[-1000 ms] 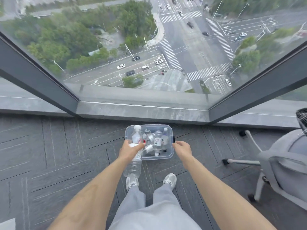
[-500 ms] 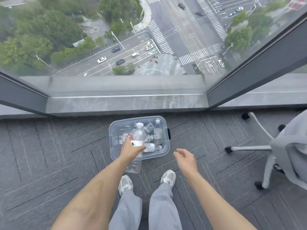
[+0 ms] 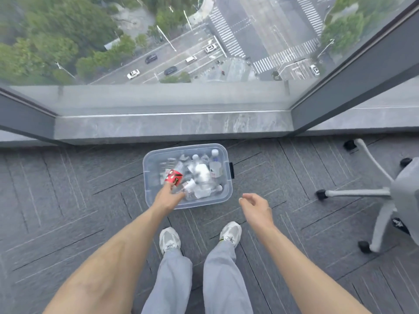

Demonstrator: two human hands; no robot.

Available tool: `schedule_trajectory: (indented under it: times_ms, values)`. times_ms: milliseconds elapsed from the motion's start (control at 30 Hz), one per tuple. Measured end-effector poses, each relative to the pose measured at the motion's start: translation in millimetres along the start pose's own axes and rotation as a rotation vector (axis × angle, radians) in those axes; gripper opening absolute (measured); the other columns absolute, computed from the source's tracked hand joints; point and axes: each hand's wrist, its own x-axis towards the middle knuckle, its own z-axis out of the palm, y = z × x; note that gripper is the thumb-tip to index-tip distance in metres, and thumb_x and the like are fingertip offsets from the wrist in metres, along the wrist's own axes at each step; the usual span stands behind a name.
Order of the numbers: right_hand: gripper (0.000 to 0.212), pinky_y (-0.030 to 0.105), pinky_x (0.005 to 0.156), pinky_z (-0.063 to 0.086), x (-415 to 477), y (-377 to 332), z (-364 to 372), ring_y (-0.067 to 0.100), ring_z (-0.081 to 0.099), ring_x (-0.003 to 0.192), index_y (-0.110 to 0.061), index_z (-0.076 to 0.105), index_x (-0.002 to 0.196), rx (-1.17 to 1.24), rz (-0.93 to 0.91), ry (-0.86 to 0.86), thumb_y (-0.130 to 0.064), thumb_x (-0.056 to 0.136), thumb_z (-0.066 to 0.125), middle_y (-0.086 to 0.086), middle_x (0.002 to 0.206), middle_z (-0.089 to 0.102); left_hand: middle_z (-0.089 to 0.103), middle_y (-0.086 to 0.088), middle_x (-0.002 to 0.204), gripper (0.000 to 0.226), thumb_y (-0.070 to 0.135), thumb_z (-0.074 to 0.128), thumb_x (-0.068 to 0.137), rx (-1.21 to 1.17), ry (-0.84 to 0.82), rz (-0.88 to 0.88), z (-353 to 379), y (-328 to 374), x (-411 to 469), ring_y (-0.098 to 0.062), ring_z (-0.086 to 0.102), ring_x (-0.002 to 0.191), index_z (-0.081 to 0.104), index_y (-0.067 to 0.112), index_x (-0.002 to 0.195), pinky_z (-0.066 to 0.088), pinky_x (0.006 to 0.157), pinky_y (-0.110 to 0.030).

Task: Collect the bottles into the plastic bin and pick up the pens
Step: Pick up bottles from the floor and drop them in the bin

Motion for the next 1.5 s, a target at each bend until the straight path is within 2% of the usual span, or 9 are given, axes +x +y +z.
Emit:
schedule_trajectory:
  times_ms: [133, 333, 500, 600, 800, 967, 1133, 1300, 1500]
  values:
    - [0.027, 0.032, 0.090, 0.046, -29.3, -25.7, -13.8, 0.018, 0.062, 0.107, -0.020, 0.062, 0.121, 0.026, -0.037, -0.002, -0.027, 0.095, 0.055, 0.000, 0.118, 0.066, 0.054, -0.007, 0.132, 0.054, 0.031, 0.060, 0.088, -0.059, -0.019, -0.030, -13.0, 13.7, -57.5, -0.026, 0.053, 0.121, 0.044, 0.012, 0.137, 0.042, 0.101, -0.034]
    - [0.031, 0.032, 0.092, 0.046, -88.2, -57.3, -43.9, 0.018, 0.061, 0.110, -0.020, 0.061, 0.124, 0.082, -0.119, -0.024, -0.028, 0.094, 0.054, -0.003, 0.116, 0.064, 0.060, -0.009, 0.115, 0.031, 0.024, 0.058, 0.090, -0.243, 0.003, 0.044, -28.4, 61.2, -138.9, -0.020, 0.054, 0.097, 0.054, 0.012, 0.118, 0.042, 0.080, -0.030]
    - [0.014, 0.031, 0.089, 0.046, -133.6, -71.6, -68.8, 0.019, 0.063, 0.107, -0.023, 0.061, 0.106, 0.172, -0.195, 0.014, -0.023, 0.094, 0.055, 0.000, 0.112, 0.066, 0.057, -0.005, 0.106, 0.029, 0.021, 0.054, 0.093, -0.345, 0.064, 0.121, -39.2, 93.8, -203.4, -0.018, 0.053, 0.093, 0.054, 0.011, 0.120, 0.044, 0.080, -0.031]
    - [0.025, 0.031, 0.090, 0.046, -157.6, -70.4, -76.3, 0.020, 0.063, 0.109, -0.017, 0.064, 0.116, 0.193, -0.219, 0.025, -0.024, 0.094, 0.056, 0.003, 0.115, 0.067, 0.060, -0.007, 0.104, 0.018, 0.022, 0.054, 0.092, -0.382, 0.069, 0.161, -43.0, 98.6, -233.8, -0.018, 0.052, 0.084, 0.055, 0.015, 0.109, 0.044, 0.069, -0.028]
    - [0.029, 0.030, 0.085, 0.044, -193.3, -58.1, -79.0, 0.020, 0.063, 0.109, -0.016, 0.064, 0.121, 0.282, -0.214, 0.072, -0.022, 0.093, 0.056, 0.002, 0.119, 0.066, 0.057, -0.007, 0.101, 0.011, 0.020, 0.050, 0.092, -0.425, 0.032, 0.211, -54.8, 97.0, -275.6, -0.020, 0.051, 0.086, 0.055, 0.014, 0.100, 0.045, 0.072, -0.032]
    - [0.029, 0.036, 0.091, 0.051, -217.0, -44.1, -68.4, 0.019, 0.063, 0.109, -0.017, 0.064, 0.120, 0.326, -0.213, 0.117, -0.023, 0.092, 0.057, 0.001, 0.119, 0.067, 0.061, -0.008, 0.113, 0.010, 0.025, 0.049, 0.090, -0.428, 0.002, 0.243, -70.7, 79.9, -294.7, -0.024, 0.057, 0.104, 0.056, 0.020, 0.096, 0.053, 0.093, -0.044]
    - [0.031, 0.037, 0.089, 0.049, -234.6, -33.3, -54.2, 0.021, 0.061, 0.111, -0.017, 0.063, 0.122, 0.391, -0.196, 0.168, -0.023, 0.093, 0.056, 0.002, 0.121, 0.066, 0.059, -0.006, 0.112, 0.019, 0.026, 0.046, 0.094, -0.377, -0.028, 0.286, -86.7, 67.6, -300.5, -0.025, 0.057, 0.108, 0.056, 0.016, 0.106, 0.050, 0.096, -0.048]
    - [0.030, 0.040, 0.098, 0.049, -253.4, -19.3, -49.3, 0.020, 0.060, 0.114, -0.018, 0.060, 0.125, 0.469, -0.191, 0.231, -0.021, 0.095, 0.054, 0.001, 0.124, 0.064, 0.059, -0.007, 0.106, 0.023, 0.027, 0.044, 0.094, -0.249, -0.089, 0.344, -81.8, 71.2, -300.9, -0.023, 0.055, 0.094, 0.056, 0.013, 0.108, 0.050, 0.086, -0.040]
    - [0.033, 0.030, 0.091, 0.045, -276.2, 38.2, -89.2, 0.020, 0.061, 0.113, -0.018, 0.061, 0.126, 0.590, -0.136, 0.395, -0.023, 0.094, 0.054, -0.002, 0.122, 0.063, 0.056, -0.007, 0.097, 0.011, 0.020, 0.045, 0.091, -0.033, -0.261, 0.453, -9.5, 113.3, -327.0, -0.022, 0.051, 0.086, 0.055, 0.017, 0.092, 0.045, 0.066, -0.031]
